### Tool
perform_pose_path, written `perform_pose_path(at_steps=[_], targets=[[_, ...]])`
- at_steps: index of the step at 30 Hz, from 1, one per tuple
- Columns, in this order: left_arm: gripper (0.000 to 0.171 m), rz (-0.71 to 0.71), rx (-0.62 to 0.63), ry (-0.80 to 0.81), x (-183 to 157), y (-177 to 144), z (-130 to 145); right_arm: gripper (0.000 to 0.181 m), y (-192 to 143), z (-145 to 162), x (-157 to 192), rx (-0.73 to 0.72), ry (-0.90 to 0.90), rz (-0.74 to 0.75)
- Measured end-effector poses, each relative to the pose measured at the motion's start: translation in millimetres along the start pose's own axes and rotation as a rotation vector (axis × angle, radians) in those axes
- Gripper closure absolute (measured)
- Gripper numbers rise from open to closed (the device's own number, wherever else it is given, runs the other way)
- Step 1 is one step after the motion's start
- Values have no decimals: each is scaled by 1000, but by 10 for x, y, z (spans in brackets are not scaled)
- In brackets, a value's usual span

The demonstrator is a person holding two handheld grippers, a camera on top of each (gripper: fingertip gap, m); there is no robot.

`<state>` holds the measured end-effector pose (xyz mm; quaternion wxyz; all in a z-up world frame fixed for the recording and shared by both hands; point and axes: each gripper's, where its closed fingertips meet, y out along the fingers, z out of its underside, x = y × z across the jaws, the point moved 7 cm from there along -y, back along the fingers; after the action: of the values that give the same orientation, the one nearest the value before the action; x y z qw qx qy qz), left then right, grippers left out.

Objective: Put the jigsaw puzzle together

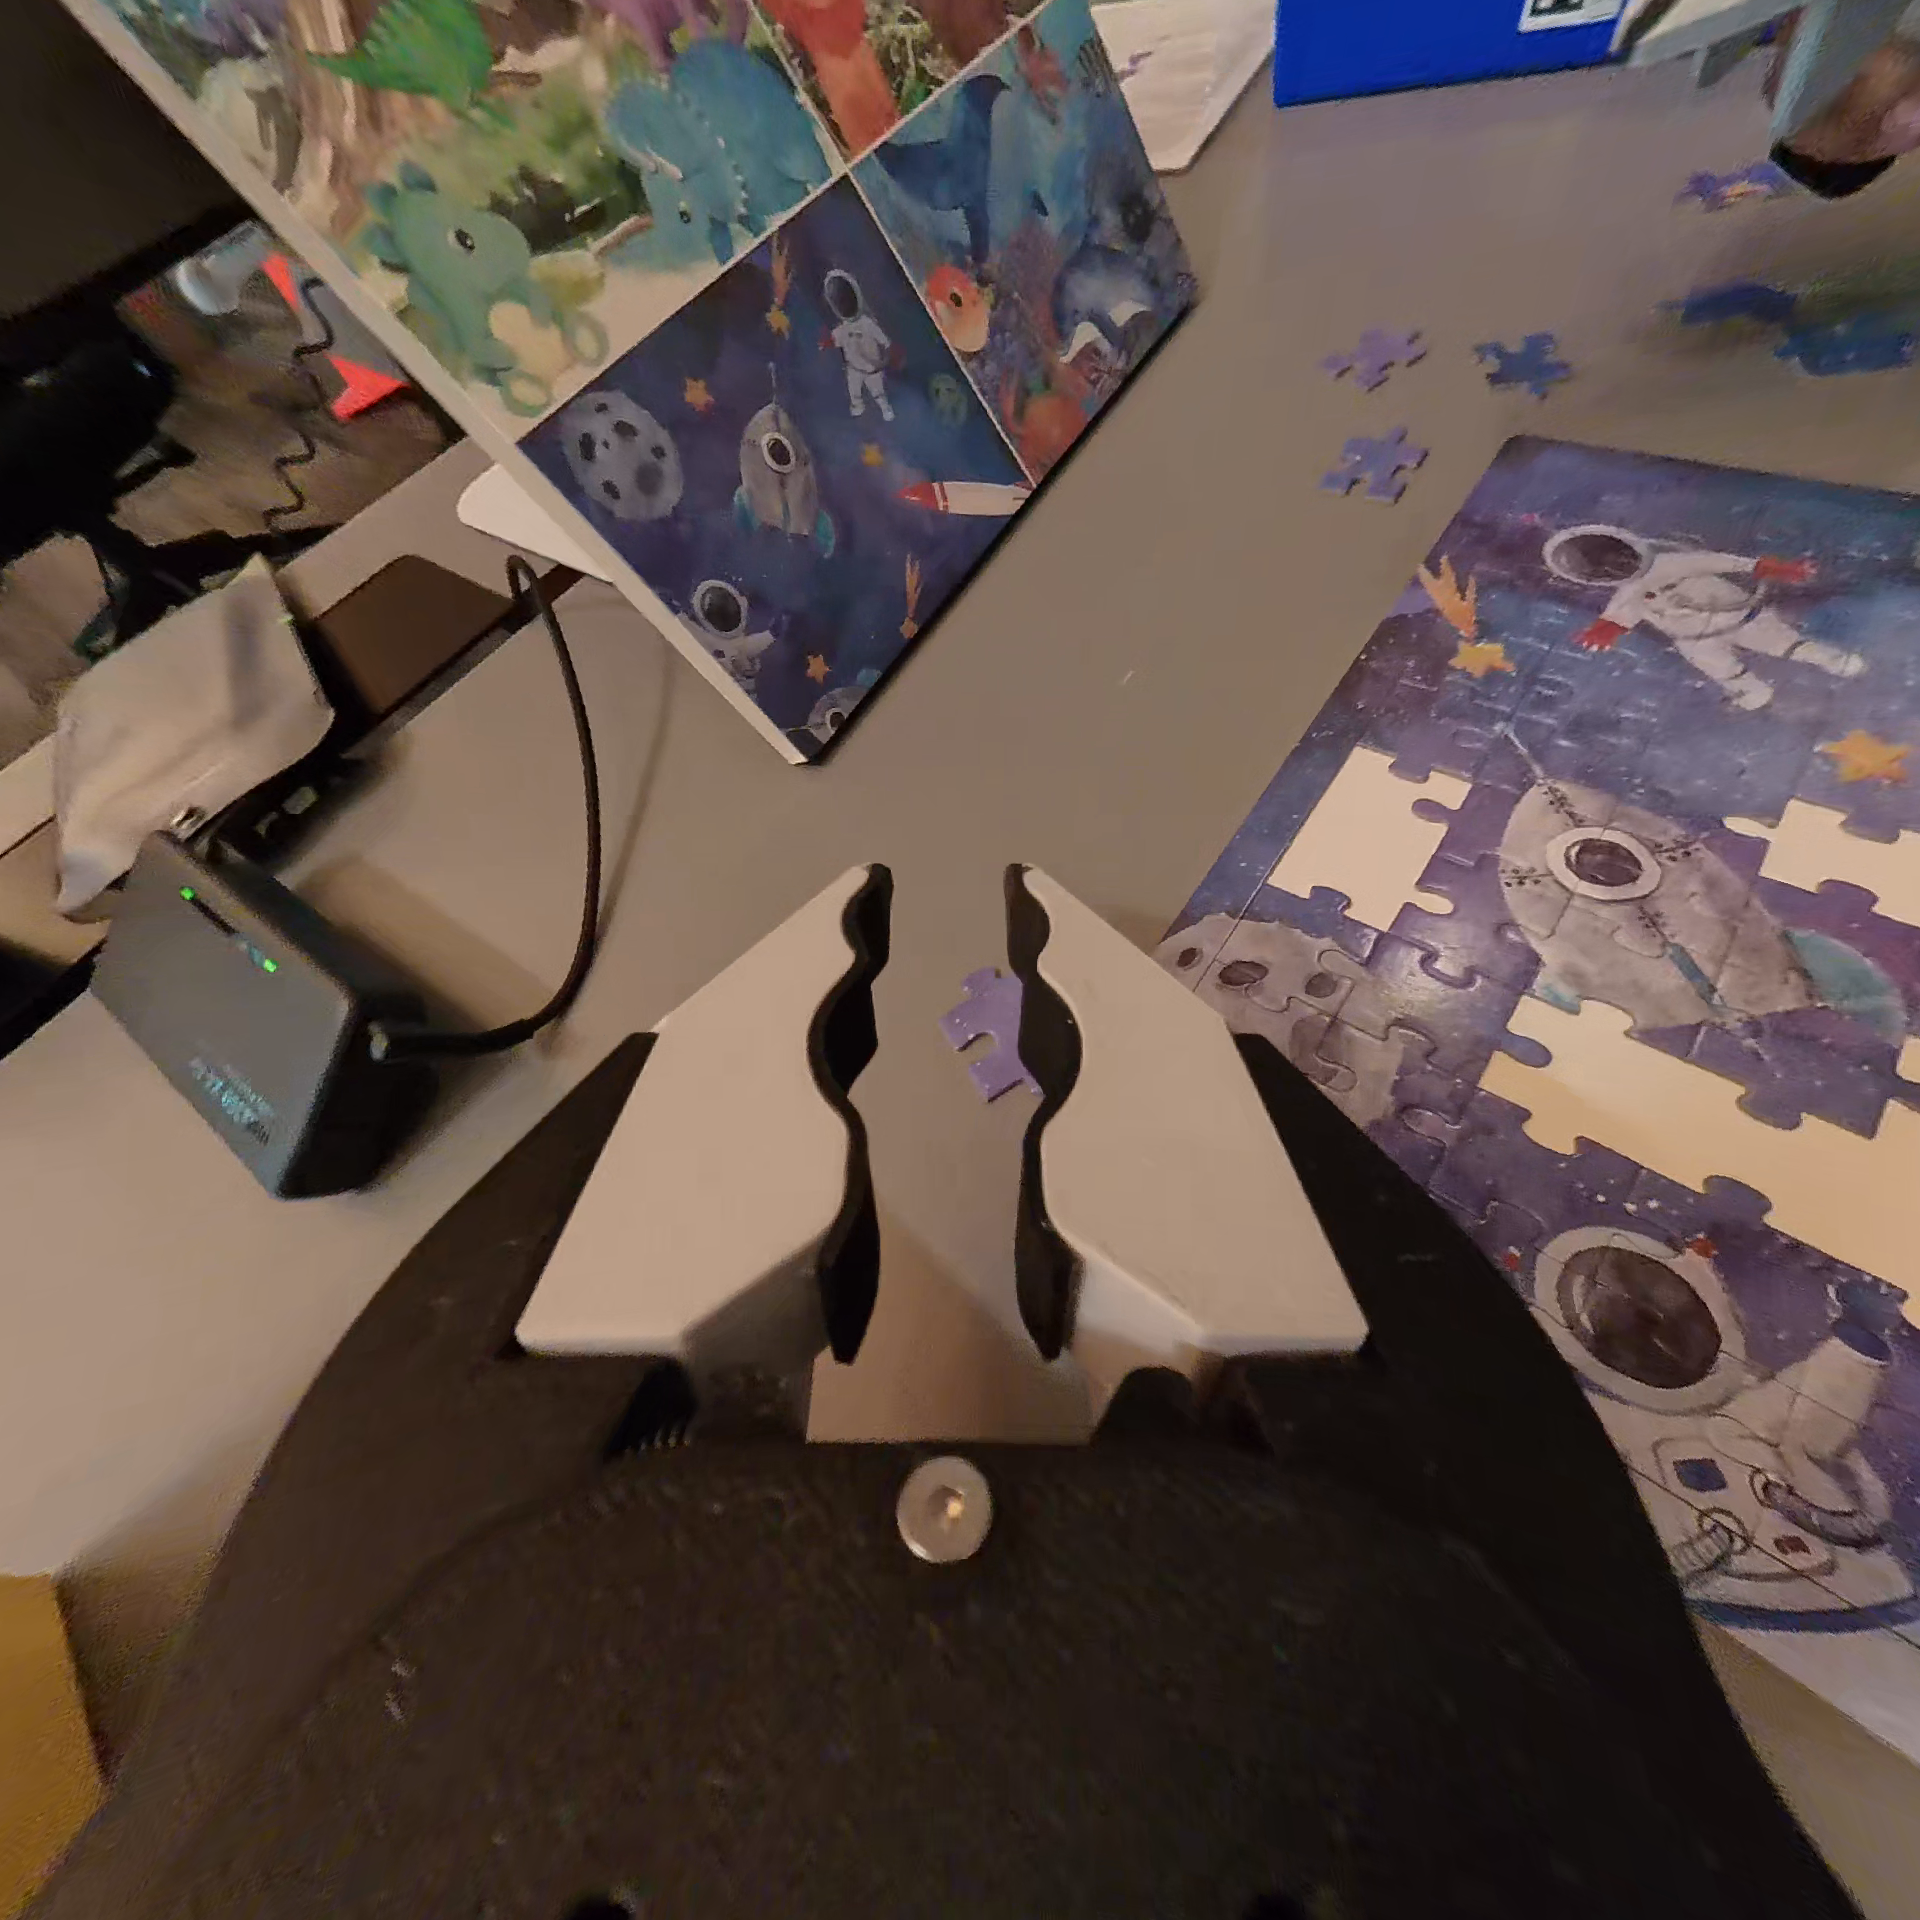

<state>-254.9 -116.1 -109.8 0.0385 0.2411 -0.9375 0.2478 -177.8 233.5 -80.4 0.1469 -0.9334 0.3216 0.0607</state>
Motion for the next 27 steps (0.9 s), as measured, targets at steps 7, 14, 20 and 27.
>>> perform_pose_path(at_steps=[7, 14, 20, 27], targets=[[171, -29, 89, -27, 31, 61, 102, 181, 77, 71, 48, 41, 52, -38], [171, -48, 163, 25, -24, 152, 175, 181, 163, 171, 83, 98, 60, -60], [159, -32, 209, 37, -52, 186, 231, 181, 208, 219, 125, 149, 86, -89], [155, -28, 211, 51, -79, 177, 207, 181, 246, 270, 134, 204, 95, -86]])
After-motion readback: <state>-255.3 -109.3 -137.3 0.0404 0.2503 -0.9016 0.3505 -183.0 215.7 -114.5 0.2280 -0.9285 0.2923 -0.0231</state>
